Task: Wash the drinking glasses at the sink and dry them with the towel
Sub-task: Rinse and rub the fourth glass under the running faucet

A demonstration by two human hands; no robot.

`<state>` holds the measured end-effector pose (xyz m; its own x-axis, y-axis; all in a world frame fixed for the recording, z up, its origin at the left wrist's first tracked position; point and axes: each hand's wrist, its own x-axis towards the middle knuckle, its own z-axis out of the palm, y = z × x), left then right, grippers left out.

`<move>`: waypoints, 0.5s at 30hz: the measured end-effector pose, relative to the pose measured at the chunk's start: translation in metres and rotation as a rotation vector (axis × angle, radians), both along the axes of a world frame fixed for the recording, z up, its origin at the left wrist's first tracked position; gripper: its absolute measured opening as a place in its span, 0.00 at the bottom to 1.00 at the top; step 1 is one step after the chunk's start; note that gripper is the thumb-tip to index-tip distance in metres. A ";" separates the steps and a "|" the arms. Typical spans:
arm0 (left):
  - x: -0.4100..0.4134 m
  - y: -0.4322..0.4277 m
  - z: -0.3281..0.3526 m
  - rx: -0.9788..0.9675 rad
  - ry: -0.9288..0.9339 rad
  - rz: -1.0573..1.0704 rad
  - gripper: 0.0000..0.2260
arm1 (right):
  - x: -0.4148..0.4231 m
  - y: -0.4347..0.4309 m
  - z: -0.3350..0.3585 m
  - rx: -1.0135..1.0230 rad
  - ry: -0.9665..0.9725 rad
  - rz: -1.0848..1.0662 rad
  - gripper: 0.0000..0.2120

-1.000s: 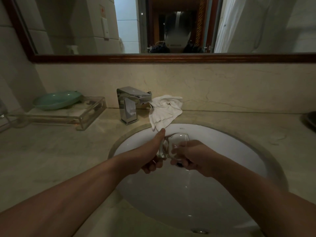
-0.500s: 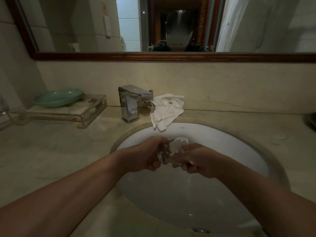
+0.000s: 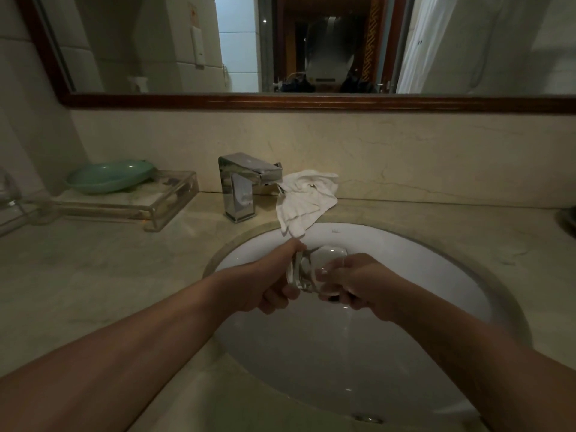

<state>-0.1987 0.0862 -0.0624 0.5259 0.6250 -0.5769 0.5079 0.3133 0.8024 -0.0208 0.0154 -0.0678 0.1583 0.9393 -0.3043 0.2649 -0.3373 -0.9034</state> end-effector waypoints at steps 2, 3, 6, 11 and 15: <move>0.000 0.001 -0.001 0.022 0.032 0.002 0.32 | -0.003 -0.001 0.003 -0.001 0.003 -0.033 0.11; 0.001 0.002 -0.002 0.041 0.043 0.008 0.36 | -0.003 0.000 0.002 -0.008 0.005 -0.045 0.13; 0.003 0.002 -0.005 0.036 -0.025 0.004 0.40 | -0.003 0.000 0.001 -0.070 0.029 -0.010 0.14; 0.004 -0.002 0.000 0.045 -0.173 0.088 0.22 | 0.001 0.000 0.000 -0.155 0.177 0.119 0.08; 0.004 -0.005 0.002 0.038 -0.119 0.126 0.21 | -0.003 -0.002 0.001 -0.195 0.101 0.114 0.08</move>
<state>-0.1951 0.0809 -0.0599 0.5049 0.7109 -0.4896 0.3671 0.3365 0.8672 -0.0234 0.0135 -0.0668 0.0143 0.8712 -0.4906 0.2227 -0.4811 -0.8479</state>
